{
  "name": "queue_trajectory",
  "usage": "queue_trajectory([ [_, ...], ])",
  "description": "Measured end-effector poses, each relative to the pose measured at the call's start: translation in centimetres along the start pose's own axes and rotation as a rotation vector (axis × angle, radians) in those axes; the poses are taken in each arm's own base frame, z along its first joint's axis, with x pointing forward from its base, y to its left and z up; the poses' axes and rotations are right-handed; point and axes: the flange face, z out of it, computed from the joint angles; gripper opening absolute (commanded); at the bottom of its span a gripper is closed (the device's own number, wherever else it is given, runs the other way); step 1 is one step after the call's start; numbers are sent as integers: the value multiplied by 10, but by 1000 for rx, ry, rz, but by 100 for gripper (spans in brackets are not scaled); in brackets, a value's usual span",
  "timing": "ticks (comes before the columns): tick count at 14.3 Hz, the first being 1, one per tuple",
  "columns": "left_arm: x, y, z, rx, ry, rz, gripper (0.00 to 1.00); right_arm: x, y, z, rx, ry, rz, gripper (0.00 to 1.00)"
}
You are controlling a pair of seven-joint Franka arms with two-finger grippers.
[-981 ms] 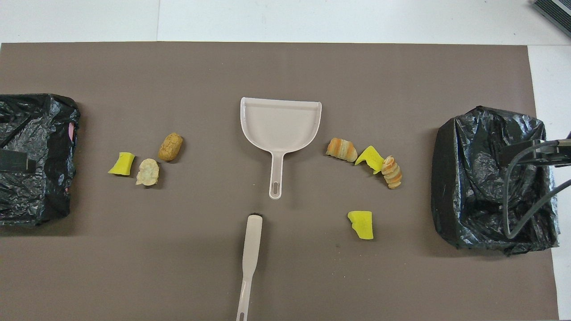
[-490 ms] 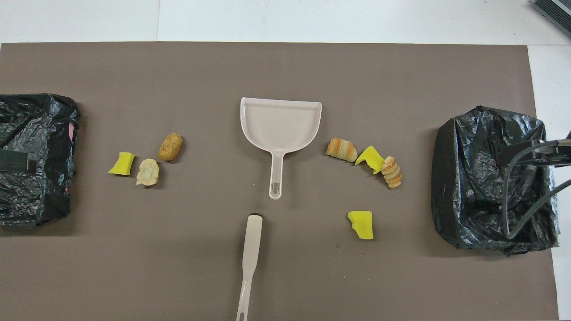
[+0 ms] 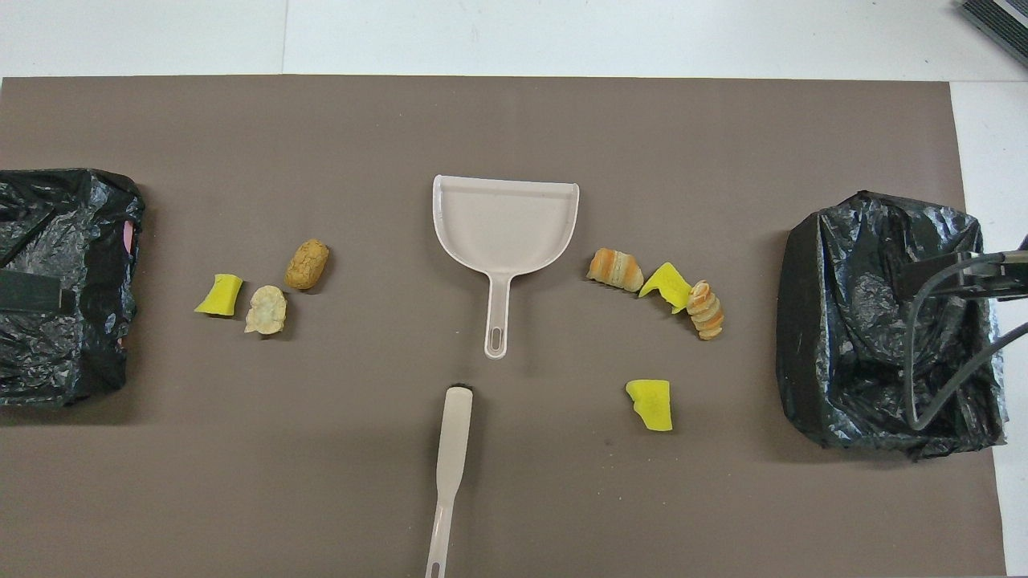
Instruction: Sweep and dump trash in bin
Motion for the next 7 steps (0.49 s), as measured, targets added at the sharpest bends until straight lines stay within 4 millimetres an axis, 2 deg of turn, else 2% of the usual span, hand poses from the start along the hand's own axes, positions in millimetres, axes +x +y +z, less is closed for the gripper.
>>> queue_trajectory([
  [3,-4,3,3,-1,-8,5,100,0,0,0,0,0,0,100],
  [7,-16,29,21,-1,-48,59,100,0,0,0,0,0,0,100],
])
